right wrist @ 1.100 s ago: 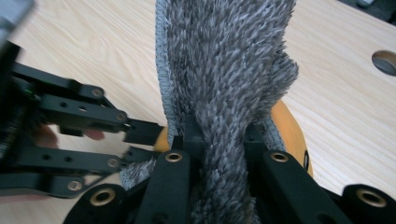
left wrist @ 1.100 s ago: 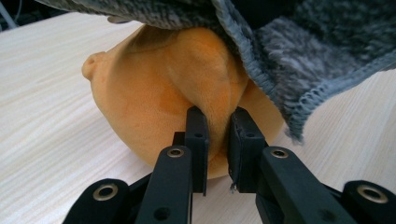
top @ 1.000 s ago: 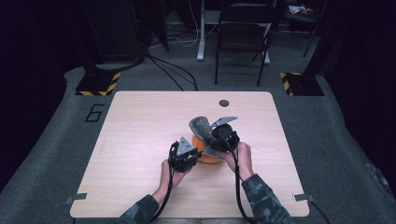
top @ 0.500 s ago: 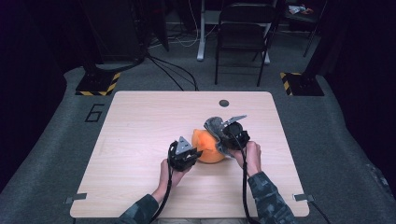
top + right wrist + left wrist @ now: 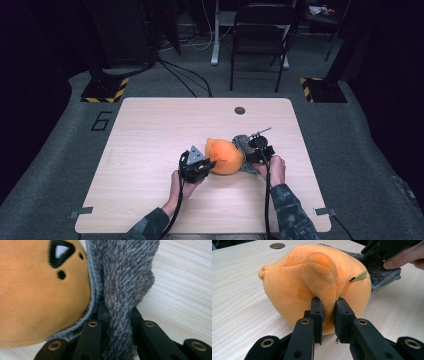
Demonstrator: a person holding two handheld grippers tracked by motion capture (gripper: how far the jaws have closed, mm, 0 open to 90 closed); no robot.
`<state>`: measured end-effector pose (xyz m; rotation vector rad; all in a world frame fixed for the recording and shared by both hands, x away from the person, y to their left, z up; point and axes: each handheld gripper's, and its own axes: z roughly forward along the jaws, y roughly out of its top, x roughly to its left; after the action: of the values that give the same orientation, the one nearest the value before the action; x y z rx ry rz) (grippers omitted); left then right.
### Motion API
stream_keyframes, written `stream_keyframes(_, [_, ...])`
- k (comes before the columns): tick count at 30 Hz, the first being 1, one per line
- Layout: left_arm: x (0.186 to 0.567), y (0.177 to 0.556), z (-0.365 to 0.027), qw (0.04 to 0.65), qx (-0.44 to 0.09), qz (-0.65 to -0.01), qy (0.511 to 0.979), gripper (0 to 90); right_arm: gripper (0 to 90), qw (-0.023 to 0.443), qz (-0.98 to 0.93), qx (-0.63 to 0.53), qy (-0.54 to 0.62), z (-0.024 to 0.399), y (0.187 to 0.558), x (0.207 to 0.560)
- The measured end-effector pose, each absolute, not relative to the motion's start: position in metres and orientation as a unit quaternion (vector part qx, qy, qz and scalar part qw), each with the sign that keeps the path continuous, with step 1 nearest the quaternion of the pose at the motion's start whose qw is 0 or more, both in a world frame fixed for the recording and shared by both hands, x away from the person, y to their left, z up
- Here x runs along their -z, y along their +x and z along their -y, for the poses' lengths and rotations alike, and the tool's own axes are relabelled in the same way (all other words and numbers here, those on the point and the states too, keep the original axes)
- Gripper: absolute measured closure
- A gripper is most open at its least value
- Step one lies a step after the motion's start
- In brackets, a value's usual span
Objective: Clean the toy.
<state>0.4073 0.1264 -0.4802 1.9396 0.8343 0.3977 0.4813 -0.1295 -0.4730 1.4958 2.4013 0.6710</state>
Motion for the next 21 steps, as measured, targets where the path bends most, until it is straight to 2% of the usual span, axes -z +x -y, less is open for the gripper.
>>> stream_keyframes(3, [0.480,0.407,-0.126,0.477,-0.165,-0.343,0.792,78.6,78.7,0.121,-0.817,-0.240,0.510,0.133,0.481,0.464])
stream_keyframes(7, [0.480,0.407,-0.126,0.478,-0.167,-0.343,0.791,78.6,78.7,0.128,-0.811,-0.281,0.497,0.132,0.474,0.435])
stream_keyframes(14, [0.481,0.406,-0.125,0.480,-0.167,-0.343,0.790,78.4,78.7,0.131,-0.814,-0.363,0.433,0.103,0.448,0.387])
stream_keyframes(21, [0.479,0.406,-0.124,0.479,-0.166,-0.341,0.792,78.3,78.7,0.120,-0.838,-0.371,0.383,0.068,0.432,0.385])
